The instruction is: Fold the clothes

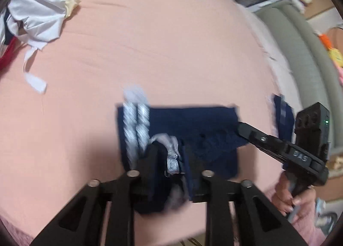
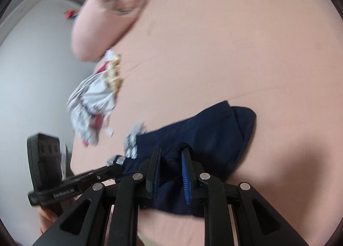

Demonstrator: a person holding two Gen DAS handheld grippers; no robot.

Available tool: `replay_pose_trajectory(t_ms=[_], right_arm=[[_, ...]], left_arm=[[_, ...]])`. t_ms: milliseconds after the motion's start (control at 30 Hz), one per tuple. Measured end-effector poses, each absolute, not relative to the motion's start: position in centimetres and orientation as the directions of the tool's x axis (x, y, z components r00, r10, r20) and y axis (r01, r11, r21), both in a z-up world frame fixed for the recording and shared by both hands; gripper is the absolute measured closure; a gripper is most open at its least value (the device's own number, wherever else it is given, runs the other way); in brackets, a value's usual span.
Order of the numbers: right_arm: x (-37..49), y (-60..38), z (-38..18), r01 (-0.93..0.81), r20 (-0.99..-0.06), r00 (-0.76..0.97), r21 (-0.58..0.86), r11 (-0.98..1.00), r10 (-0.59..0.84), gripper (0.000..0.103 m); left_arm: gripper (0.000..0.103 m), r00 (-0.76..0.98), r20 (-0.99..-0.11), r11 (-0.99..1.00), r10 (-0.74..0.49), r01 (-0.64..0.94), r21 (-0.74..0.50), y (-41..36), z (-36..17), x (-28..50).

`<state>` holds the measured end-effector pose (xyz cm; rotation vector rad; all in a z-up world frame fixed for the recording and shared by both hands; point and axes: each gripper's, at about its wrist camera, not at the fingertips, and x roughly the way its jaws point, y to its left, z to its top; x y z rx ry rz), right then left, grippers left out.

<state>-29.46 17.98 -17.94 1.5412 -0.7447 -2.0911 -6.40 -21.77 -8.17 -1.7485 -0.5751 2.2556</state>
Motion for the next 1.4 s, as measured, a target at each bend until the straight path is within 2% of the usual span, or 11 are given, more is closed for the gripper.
replay_pose_trajectory(t_ms=[133,200,333,467,633,767,900,1067,1200,1300,1400], right_arm=[[-31.6,17.9,-19.7,-0.052,-0.731,-0.224,0.670,-0.741,-0.645,0.084],[-31.2,18.3,-18.5,-0.019,-0.696,-0.249,0.699,-0.715,-0.674,0.074],[-30.0,19.7,-16.0,-0.016,-0.723,-0.341,0.643,-0.766,-0.600,0.070],[-28.4,19.1,-14.1,0.079,-0.762,-0.375,0.542,-0.837,-0.528,0.070],[-27.6,13.1,-16.7,0.311,-0.887,-0.223,0.327,-0.892,-0.403,0.070],[-27.9,11.9,-18.7,0.327,-0.936,-0.214,0.201,-0.923,-0.280,0.070],[-28.7,12.4,-17.6,0.304,-0.897,-0.278,0.258,-0.917,-0.344,0.070],[-31.5,10.2,-19.1,0.295,-0.903,-0.321,0.191,-0.936,-0.285,0.070],[-32.8,12.5,-18.1,0.157,-0.877,-0.382,0.250,-0.955,-0.292,0.070],[-31.5,13.0,-16.0,0.207,-0.826,-0.428,0.305,-0.930,-0.366,0.070],[-30.4,10.5,-16.4,0.322,-0.848,-0.380,0.252,-0.913,-0.368,0.070]], left_arm=[[0.056,-0.283,-0.902,-0.921,0.325,0.121,-0.370,-22.9,-7.8,-8.3],[0.047,-0.364,-0.895,-0.941,0.257,0.118,-0.318,-23.2,-6.0,-7.5],[0.049,-0.477,-0.849,-0.973,0.228,-0.139,-0.184,-20.3,-3.9,-4.2],[0.073,-0.392,-0.891,-0.931,0.230,-0.354,-0.085,-16.0,-6.8,-1.9],[0.078,-0.384,-0.915,-0.977,0.126,-0.207,-0.047,-15.8,-9.8,-6.3],[0.078,-0.524,-0.848,-0.996,0.083,-0.054,-0.065,-17.1,-6.6,-8.0],[0.078,-0.463,-0.872,-0.983,0.159,-0.155,-0.097,-15.9,-6.9,-7.2],[0.074,-0.415,-0.910,-0.983,-0.010,-0.161,0.084,-13.1,-11.6,-8.0],[0.075,-0.417,-0.906,-0.997,0.073,-0.018,-0.072,-16.0,-9.9,-7.9],[0.074,-0.493,-0.854,-0.985,0.168,-0.109,-0.131,-14.7,-8.1,-6.9],[0.074,-0.474,-0.869,-0.973,0.143,-0.227,-0.036,-11.4,-9.6,-7.3]])
